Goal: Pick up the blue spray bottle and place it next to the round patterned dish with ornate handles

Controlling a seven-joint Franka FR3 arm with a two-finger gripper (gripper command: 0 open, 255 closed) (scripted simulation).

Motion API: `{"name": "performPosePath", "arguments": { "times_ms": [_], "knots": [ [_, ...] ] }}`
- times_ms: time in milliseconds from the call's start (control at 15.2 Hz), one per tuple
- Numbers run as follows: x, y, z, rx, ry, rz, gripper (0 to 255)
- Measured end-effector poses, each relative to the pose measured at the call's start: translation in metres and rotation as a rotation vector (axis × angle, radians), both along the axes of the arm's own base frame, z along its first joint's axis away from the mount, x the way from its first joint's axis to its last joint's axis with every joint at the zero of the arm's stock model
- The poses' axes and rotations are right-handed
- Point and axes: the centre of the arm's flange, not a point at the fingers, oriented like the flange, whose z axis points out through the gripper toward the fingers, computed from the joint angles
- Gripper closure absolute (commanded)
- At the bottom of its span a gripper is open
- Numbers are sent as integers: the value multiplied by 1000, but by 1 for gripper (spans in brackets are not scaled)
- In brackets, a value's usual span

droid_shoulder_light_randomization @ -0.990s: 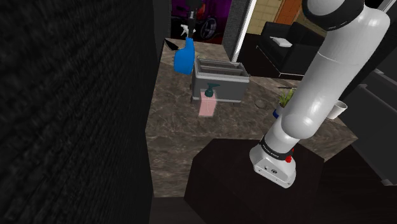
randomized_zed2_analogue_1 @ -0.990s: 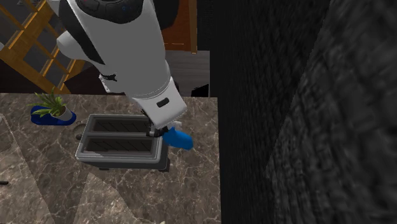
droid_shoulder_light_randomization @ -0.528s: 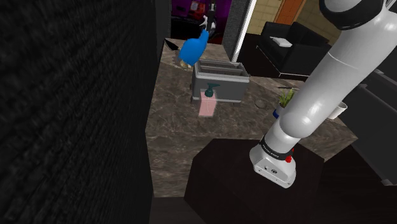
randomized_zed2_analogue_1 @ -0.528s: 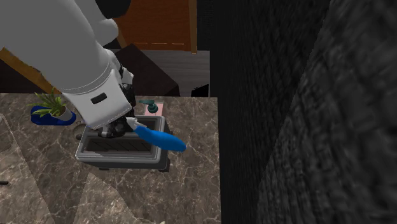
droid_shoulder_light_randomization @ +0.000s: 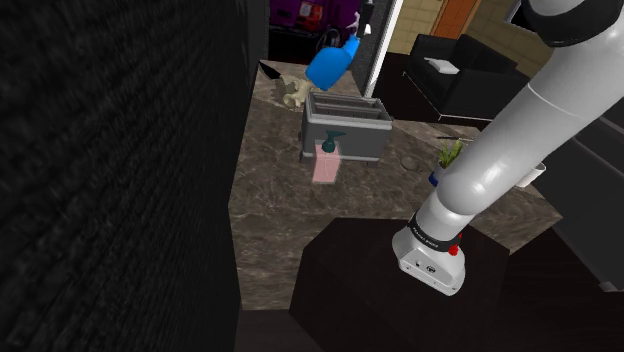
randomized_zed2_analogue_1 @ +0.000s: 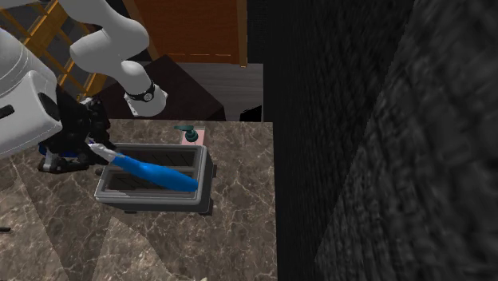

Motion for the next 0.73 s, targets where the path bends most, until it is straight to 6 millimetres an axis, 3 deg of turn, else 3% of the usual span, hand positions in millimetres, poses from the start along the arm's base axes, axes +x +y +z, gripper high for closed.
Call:
{"name": "performPosePath", "arguments": {
  "times_ms": [726],
  "knots": [
    [-81,-108,55,0,-1,-1,255]
  ]
}}
